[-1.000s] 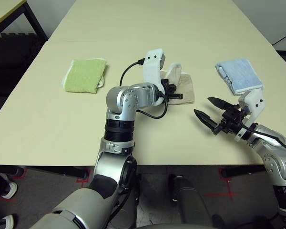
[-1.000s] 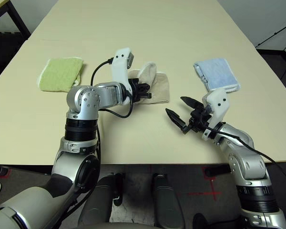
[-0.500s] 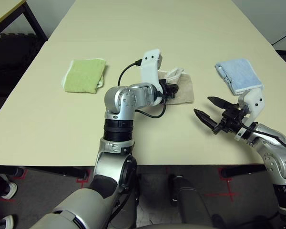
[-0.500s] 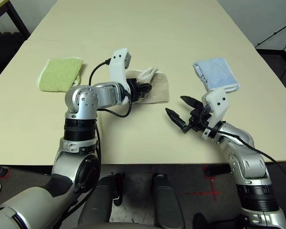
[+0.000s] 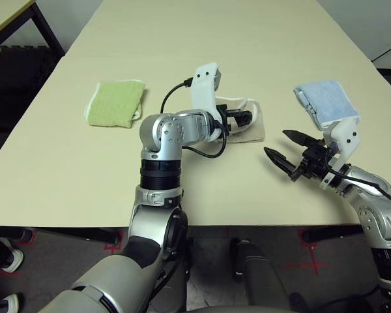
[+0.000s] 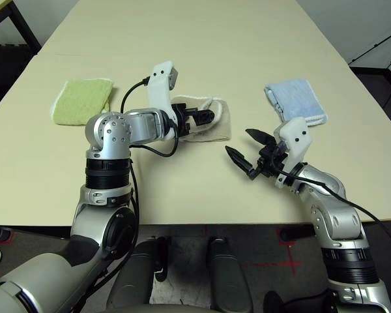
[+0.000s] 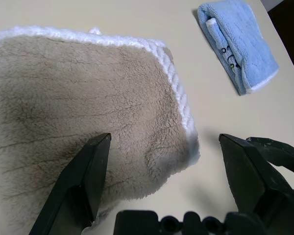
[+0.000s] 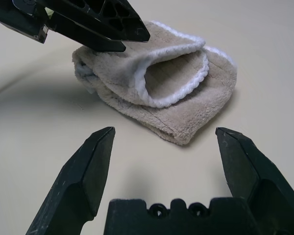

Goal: Fold the towel and set it aside.

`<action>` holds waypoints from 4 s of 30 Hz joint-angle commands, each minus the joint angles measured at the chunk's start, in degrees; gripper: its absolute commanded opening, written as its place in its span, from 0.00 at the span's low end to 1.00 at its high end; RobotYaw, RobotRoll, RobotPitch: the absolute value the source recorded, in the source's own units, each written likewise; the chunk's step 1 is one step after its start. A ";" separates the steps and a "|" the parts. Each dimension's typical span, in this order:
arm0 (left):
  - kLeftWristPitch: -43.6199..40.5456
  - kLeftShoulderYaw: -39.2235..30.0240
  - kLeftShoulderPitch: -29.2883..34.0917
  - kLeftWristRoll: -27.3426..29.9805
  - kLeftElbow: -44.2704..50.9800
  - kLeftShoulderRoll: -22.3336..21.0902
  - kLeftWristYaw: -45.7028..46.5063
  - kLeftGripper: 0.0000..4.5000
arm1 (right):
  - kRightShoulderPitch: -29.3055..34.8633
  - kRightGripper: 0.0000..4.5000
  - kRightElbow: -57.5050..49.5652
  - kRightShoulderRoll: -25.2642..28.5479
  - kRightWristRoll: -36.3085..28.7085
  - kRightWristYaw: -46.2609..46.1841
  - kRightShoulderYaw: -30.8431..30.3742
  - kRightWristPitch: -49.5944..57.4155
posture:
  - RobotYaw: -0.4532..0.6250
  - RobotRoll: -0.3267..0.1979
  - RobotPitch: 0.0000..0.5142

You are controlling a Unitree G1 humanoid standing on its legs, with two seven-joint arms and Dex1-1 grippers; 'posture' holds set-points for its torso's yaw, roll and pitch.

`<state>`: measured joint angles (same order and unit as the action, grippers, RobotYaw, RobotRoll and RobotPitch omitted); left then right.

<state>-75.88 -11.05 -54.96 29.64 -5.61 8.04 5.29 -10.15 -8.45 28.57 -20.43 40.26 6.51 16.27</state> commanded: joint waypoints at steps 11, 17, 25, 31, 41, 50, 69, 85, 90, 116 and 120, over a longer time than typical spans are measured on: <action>2.53 4.58 -0.43 0.54 -1.36 5.29 -2.02 0.99 | 0.74 1.00 0.48 0.64 0.81 0.06 -0.10 -0.28 | 0.40 0.62 0.31; 7.25 12.84 1.51 -2.68 -2.26 1.70 -5.83 0.99 | 1.62 1.00 -0.62 0.90 0.45 -0.24 0.44 0.26 | 0.38 0.62 0.33; 15.50 22.12 3.79 -9.47 -4.62 -2.91 -11.18 0.99 | 2.83 1.00 -1.89 1.42 0.06 -0.87 1.15 0.95 | 0.37 0.62 0.33; 18.52 23.07 4.33 -12.82 -5.85 -3.31 -12.63 0.86 | 3.24 1.00 -2.27 1.81 -0.14 -1.29 1.35 1.42 | 0.37 0.62 0.34; 18.91 21.94 4.15 -14.78 -5.57 -2.52 -13.43 0.01 | 2.84 1.00 -1.79 1.82 0.01 -1.51 1.16 1.53 | 0.37 0.62 0.34; 18.29 21.41 3.31 -14.88 -4.54 -1.69 -13.84 0.01 | 2.78 1.00 -1.79 1.99 -0.03 -1.39 1.22 1.61 | 0.37 0.62 0.34; 32.06 35.37 5.72 -28.55 -3.97 -9.86 -19.99 1.00 | 3.09 1.00 -2.12 2.39 -0.15 -1.36 1.11 1.85 | 0.37 0.62 0.34; 37.09 37.94 9.19 -35.43 -4.84 -11.75 -24.61 0.79 | 3.59 1.00 -4.11 0.96 -3.77 -2.60 2.74 3.24 | 0.37 0.62 0.35; 37.39 37.84 9.59 -36.46 -4.72 -11.99 -25.20 0.36 | 3.55 1.00 -4.23 0.43 -3.95 -3.57 2.38 3.25 | 0.37 0.62 0.36; 32.02 32.51 4.28 -35.24 -2.31 -4.66 -25.59 0.01 | 4.36 1.00 -4.04 0.29 -2.80 -4.47 1.59 2.31 | 0.36 0.62 0.37; 33.03 32.93 5.30 -35.67 -3.46 -4.99 -25.46 0.01 | 4.50 1.00 -3.99 0.43 -2.67 -4.40 1.69 2.30 | 0.36 0.62 0.38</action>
<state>-43.38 21.27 -50.69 -5.81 -7.86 3.03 -20.08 -6.44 -11.73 28.84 -23.23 35.83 7.70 18.97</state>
